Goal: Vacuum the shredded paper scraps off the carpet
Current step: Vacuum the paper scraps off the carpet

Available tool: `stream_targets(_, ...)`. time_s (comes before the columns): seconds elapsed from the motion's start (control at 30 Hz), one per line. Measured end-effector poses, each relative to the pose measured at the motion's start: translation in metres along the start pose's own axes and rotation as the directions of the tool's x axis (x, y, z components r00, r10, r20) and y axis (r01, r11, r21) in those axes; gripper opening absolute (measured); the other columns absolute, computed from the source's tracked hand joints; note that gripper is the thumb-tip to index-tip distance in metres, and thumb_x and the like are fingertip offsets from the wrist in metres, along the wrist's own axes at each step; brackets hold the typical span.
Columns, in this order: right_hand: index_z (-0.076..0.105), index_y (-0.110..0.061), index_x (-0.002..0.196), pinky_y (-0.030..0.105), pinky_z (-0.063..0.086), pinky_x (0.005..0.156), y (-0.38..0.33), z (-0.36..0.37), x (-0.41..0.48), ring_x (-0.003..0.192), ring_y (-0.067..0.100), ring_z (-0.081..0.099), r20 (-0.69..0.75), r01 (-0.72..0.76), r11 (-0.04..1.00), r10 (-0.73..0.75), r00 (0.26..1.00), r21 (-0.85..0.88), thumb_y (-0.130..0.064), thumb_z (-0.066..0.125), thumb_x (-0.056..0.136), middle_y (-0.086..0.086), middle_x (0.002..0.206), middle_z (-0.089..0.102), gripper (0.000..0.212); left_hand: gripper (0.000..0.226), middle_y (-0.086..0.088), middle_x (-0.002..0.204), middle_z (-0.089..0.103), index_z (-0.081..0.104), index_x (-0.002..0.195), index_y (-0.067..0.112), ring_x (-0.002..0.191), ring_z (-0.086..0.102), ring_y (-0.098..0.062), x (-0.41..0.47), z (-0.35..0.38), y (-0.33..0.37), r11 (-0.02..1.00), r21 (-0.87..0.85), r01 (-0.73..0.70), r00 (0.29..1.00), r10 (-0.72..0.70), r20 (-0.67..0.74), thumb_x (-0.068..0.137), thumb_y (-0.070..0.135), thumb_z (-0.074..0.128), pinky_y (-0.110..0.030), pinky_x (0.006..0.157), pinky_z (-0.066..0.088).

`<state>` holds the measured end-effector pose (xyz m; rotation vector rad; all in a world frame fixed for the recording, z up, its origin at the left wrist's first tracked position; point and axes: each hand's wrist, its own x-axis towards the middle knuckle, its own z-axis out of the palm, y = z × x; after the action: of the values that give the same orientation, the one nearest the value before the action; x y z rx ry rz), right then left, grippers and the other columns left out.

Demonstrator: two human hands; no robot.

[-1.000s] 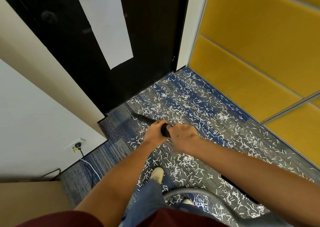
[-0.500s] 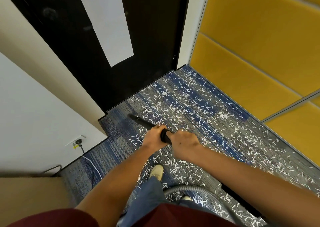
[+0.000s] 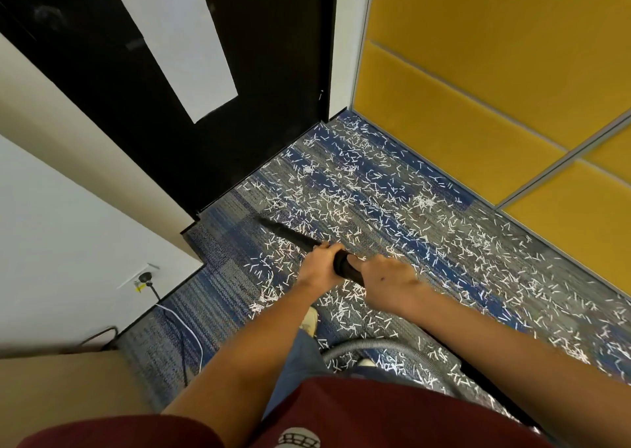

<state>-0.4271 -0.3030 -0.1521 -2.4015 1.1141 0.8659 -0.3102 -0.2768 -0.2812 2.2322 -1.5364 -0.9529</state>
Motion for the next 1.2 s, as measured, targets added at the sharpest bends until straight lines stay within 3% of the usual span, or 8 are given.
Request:
stream_targets(0.3, 0.019, -0.021, 0.150, 0.029, 0.046, 0.069, -0.012, 0.022, -0.004, 0.080, 0.019, 0.049, -0.044, 0.086, 0.996, -0.086, 0.995, 0.009, -0.013, 0.052, 0.091, 0.004, 0.091, 0.044, 0.068, 0.055, -0.011, 0.141, 0.043, 0.050, 0.128, 0.021, 0.109, 0.060, -0.030, -0.008, 0.019, -0.023, 0.995, -0.066, 0.072, 0.997, -0.074, -0.021, 0.079, 0.002, 0.065, -0.042, 0.096, 0.048)
stream_targets(0.47, 0.033, -0.025, 0.144, 0.018, 0.043, 0.054, -0.008, 0.026, 0.003, 0.077, 0.017, 0.057, 0.029, 0.098, 0.926, -0.117, 0.993, 0.364, -0.010, 0.060, 0.079, 0.000, 0.087, 0.054, 0.072, 0.061, -0.013, 0.140, 0.042, 0.051, 0.128, 0.019, 0.110, 0.058, -0.032, -0.014, 0.017, -0.038, 0.986, -0.122, 0.115, 0.991, -0.123, -0.057, 0.075, -0.008, 0.065, -0.043, 0.101, 0.045)
stream_targets(0.57, 0.026, -0.029, 0.148, 0.018, 0.044, 0.048, 0.000, 0.029, 0.004, 0.070, 0.018, 0.056, 0.100, 0.048, 0.863, -0.114, 0.988, 0.502, -0.002, 0.060, 0.079, 0.010, 0.105, 0.056, 0.082, 0.058, -0.012, 0.136, 0.044, 0.052, 0.125, 0.016, 0.115, 0.054, -0.032, -0.014, 0.023, -0.035, 0.986, -0.135, 0.102, 0.992, -0.110, -0.054, 0.074, -0.008, 0.066, -0.042, 0.103, 0.041)
stream_targets(0.67, 0.011, -0.031, 0.152, 0.024, 0.050, 0.062, 0.000, 0.035, 0.001, 0.078, 0.018, 0.056, 0.097, 0.049, 0.931, -0.090, 0.991, 0.363, -0.005, 0.058, 0.085, 0.005, 0.099, 0.052, 0.086, 0.055, -0.011, 0.133, 0.046, 0.049, 0.121, 0.017, 0.112, 0.055, -0.032, -0.014, 0.029, -0.030, 0.985, -0.134, 0.106, 0.993, -0.112, -0.039, 0.073, -0.003, 0.070, -0.043, 0.097, 0.047)
stream_targets(0.8, 0.012, -0.031, 0.151, 0.034, 0.055, 0.078, 0.007, 0.043, -0.004, 0.089, 0.021, 0.059, 0.019, 0.070, 0.971, -0.076, 0.997, 0.226, -0.012, 0.054, 0.090, 0.008, 0.103, 0.052, 0.077, 0.069, -0.007, 0.138, 0.038, 0.039, 0.133, 0.018, 0.118, 0.049, -0.028, -0.012, 0.023, -0.021, 0.990, -0.038, 0.136, 0.987, -0.133, 0.089, 0.074, 0.010, 0.074, -0.042, 0.099, 0.046)
stream_targets(0.97, 0.020, -0.022, 0.149, 0.038, 0.053, 0.083, 0.017, 0.056, -0.010, 0.097, 0.027, 0.059, 0.002, 0.090, 0.982, -0.091, 0.996, 0.169, -0.017, 0.051, 0.093, 0.013, 0.111, 0.055, 0.064, 0.064, -0.004, 0.149, 0.031, 0.040, 0.137, 0.020, 0.140, 0.025, -0.029, -0.019, 0.032, 0.000, 0.968, 0.209, -0.140, 0.973, 0.095, 0.210, 0.080, 0.011, 0.068, -0.048, 0.108, 0.035)
stream_targets(1.1, 0.019, -0.024, 0.149, 0.039, 0.054, 0.081, 0.027, 0.066, -0.012, 0.093, 0.028, 0.061, 0.026, 0.044, 0.981, -0.050, 0.998, 0.191, -0.016, 0.059, 0.088, 0.010, 0.103, 0.056, 0.073, 0.038, 0.000, 0.141, 0.044, 0.052, 0.121, 0.020, 0.139, 0.029, -0.029, -0.024, 0.049, 0.011, 0.961, 0.227, -0.160, 0.974, 0.116, 0.195, 0.086, 0.013, 0.062, -0.047, 0.114, 0.026)
stream_targets(1.2, 0.022, -0.024, 0.147, 0.039, 0.056, 0.079, 0.033, 0.070, -0.009, 0.087, 0.025, 0.061, 0.012, 0.013, 0.975, -0.016, 1.000, 0.221, -0.012, 0.059, 0.087, 0.005, 0.090, 0.049, 0.072, 0.041, -0.002, 0.150, 0.034, 0.050, 0.127, 0.020, 0.143, 0.019, -0.033, -0.022, 0.047, 0.018, 0.960, 0.239, -0.142, 0.977, 0.098, 0.188, 0.088, 0.012, 0.060, -0.049, 0.113, 0.027)
